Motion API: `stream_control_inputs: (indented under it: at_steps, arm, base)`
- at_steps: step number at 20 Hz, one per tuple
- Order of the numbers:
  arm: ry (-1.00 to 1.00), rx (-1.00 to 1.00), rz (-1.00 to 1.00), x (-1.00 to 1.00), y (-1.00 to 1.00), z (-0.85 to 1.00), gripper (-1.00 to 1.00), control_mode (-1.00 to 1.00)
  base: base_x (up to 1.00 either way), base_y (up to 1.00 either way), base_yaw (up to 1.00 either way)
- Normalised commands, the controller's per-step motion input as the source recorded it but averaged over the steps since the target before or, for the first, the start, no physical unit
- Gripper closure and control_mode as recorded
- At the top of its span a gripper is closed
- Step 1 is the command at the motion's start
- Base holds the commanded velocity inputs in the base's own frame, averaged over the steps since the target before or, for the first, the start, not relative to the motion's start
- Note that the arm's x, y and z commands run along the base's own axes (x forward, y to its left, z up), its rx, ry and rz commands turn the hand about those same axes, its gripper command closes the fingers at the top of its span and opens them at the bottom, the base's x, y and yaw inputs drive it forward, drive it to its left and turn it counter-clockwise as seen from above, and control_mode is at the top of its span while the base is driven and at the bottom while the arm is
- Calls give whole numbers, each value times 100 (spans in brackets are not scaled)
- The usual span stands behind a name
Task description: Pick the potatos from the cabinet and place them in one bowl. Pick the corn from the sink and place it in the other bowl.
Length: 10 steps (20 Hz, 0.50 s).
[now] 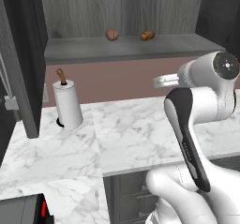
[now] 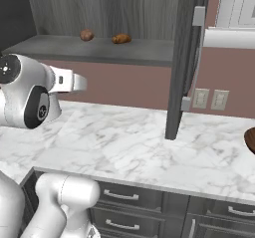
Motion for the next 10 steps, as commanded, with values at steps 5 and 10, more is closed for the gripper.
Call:
stream_control_inputs:
  at_steps: [5,10]
  arm:
    - [3,25,0,-52,-3,40,-100,-100]
    - [13,16,0,-26,-10,31,-100,-100]
  base:
    - [0,0,0]
    - [0,0,0]
